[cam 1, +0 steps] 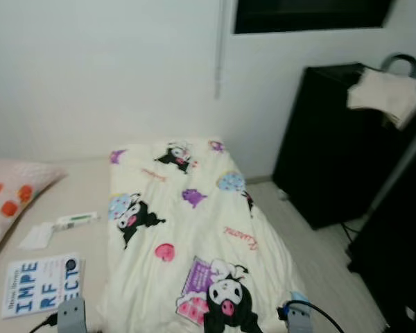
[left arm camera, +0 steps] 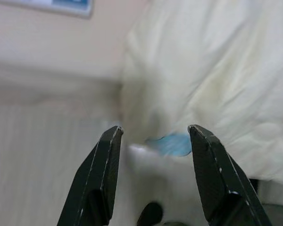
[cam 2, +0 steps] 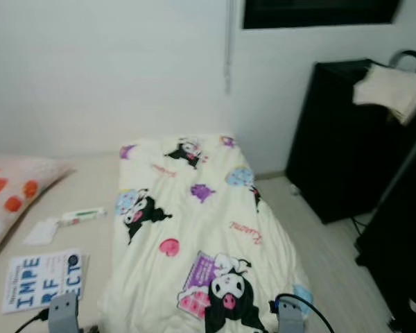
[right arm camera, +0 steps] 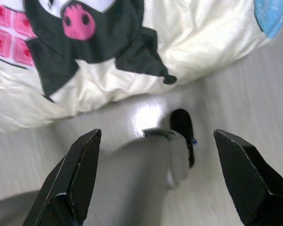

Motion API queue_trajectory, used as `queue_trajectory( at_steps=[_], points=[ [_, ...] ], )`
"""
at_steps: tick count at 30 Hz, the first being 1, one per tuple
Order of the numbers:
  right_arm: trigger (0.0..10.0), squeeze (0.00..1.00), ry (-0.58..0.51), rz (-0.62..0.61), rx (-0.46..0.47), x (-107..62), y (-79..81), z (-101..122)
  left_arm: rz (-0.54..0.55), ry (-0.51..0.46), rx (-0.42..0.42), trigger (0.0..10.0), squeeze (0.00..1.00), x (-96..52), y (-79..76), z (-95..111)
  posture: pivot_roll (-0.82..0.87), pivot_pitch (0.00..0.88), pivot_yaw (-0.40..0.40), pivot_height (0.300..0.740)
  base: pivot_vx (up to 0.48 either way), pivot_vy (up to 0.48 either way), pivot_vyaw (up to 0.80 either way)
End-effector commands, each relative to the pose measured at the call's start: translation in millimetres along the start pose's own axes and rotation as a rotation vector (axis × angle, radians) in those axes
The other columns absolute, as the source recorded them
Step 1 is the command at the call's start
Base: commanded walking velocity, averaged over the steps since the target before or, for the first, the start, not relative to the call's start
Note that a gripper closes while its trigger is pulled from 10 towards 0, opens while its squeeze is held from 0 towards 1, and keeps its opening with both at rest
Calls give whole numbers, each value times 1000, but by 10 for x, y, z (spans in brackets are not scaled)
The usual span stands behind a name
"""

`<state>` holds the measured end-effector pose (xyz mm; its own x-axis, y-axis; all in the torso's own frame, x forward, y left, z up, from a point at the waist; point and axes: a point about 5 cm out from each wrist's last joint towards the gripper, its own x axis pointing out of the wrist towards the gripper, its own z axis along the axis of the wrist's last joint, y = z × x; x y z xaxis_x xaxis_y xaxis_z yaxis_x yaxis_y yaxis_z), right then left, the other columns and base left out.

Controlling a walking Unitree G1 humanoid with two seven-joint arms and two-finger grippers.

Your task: Clean up the room

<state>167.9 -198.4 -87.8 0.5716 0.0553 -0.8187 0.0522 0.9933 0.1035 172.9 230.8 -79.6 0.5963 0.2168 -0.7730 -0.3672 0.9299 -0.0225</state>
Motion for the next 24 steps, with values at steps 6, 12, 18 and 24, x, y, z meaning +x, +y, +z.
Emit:
queue_trajectory(
  at_steps=[6,12,18,24],
  points=[
    [10000,0,-3,30,-89,3,23,20,-34,8,3,10000,0,-2,-39,-22,-32,0,-39,740,0,0,599],
    [10000,0,-3,31,-98,4,28,21,-34,9,6,10000,0,-1,-49,-23,-33,0,-36,740,0,0,720],
    [10000,0,-4,33,-94,5,44,9,-33,16,9,10000,0,-5,-50,-41,-37,0,-28,740,0,0,722],
    [10000,0,-4,34,-92,5,51,2,-33,16,8,10000,0,-5,-46,-42,-36,0,-25,740,0,0,722]
  ],
)
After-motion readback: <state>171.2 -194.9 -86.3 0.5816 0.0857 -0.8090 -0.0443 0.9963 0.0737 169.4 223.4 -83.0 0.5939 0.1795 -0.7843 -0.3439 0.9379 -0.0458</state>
